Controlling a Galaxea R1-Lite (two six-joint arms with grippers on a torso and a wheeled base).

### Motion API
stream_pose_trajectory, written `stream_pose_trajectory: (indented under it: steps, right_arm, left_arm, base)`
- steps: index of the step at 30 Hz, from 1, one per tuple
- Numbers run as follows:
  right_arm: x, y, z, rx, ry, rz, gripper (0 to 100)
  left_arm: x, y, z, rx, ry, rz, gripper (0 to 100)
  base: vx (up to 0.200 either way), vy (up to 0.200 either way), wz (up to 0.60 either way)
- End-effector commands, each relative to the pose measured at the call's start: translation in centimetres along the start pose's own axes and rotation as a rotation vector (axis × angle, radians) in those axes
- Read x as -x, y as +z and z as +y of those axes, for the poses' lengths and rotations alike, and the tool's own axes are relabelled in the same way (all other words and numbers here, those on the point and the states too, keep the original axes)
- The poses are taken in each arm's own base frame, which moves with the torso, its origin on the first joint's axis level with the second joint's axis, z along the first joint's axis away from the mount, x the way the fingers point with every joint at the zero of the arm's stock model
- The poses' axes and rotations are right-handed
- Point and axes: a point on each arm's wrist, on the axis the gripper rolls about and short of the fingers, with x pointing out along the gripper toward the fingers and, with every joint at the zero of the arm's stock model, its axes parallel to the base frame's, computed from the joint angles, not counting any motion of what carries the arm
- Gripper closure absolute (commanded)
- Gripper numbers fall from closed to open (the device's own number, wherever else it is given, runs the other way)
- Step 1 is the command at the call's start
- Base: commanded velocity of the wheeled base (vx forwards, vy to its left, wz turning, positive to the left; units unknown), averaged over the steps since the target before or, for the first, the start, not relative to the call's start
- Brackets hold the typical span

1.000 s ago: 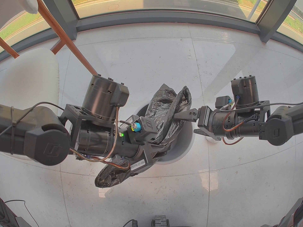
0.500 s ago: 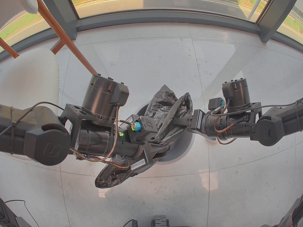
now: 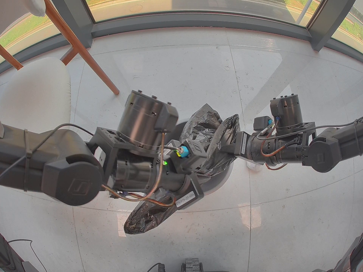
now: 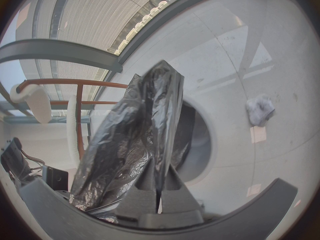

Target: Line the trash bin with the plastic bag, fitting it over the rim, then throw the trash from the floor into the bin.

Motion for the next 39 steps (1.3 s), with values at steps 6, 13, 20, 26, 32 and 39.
stream_pose_trajectory:
  steps: [6,13,20,26,32,39]
  right_arm:
    - [1.1,1.0,-4.0,0.1,-0.101,-0.016,100]
    - [0.8,-0.5,-5.0,0.099,-0.124,0.031,100]
    - [0.7,-0.1,-4.9,0.105,-0.118,0.017,100]
    - [0.7,0.9,-4.5,0.108,-0.108,-0.013,100]
    - [0.8,1.3,-4.8,0.103,-0.113,-0.026,100]
    - [0.9,1.7,-5.1,0.098,-0.121,-0.039,100]
  left_arm:
    - [-3.4,0.0,-1.8,0.082,-0.028,0.059,100]
    - [-3.5,-0.3,-1.7,0.086,-0.029,0.068,100]
    - [-3.6,-0.5,-1.9,0.129,-0.029,0.076,100]
    - [-3.7,-0.5,-1.9,0.151,-0.032,0.077,100]
    - [-6.1,-1.0,-3.4,0.2,-0.054,0.102,100]
    - [-8.1,-1.5,-4.4,0.242,-0.027,0.132,100]
  base:
    - [0.0,0.0,0.0]
    - [0.0,0.0,0.0]
    - [0.0,0.0,0.0]
    - [0.0,0.0,0.0]
    - [0.0,0.0,0.0]
    - [0.0,0.0,0.0]
